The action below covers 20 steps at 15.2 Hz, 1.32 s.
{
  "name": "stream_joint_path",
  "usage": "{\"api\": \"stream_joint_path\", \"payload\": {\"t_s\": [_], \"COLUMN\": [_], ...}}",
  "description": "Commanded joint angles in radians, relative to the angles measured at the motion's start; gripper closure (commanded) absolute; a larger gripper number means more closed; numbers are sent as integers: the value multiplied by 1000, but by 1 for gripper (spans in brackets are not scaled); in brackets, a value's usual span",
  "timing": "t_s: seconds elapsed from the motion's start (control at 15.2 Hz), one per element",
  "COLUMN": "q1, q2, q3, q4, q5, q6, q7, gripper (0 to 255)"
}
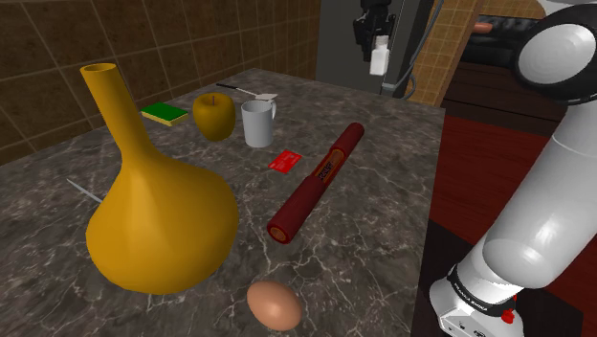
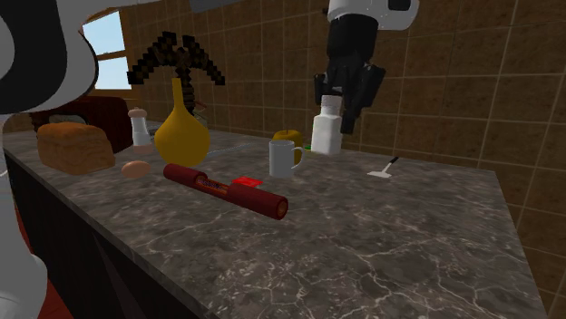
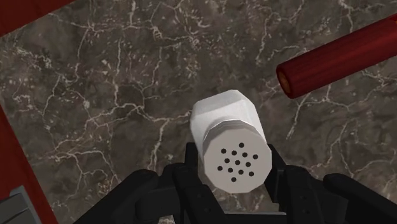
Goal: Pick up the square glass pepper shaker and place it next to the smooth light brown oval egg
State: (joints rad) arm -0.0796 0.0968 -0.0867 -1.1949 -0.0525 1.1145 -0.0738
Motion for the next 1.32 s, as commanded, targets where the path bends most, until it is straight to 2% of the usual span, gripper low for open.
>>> {"api": "stream_joint_path", "payload": {"t_s": [0.0,0.53,1.25], "q1": [-1,87,181], "q2": [17,-213,-400], "q3": [-1,85,233], "q4": [41,-239,-428], "q5": [1,25,121], "q6": [-25,19,24], "q7": [-3,181,446], "gripper": [255,255,255]}}
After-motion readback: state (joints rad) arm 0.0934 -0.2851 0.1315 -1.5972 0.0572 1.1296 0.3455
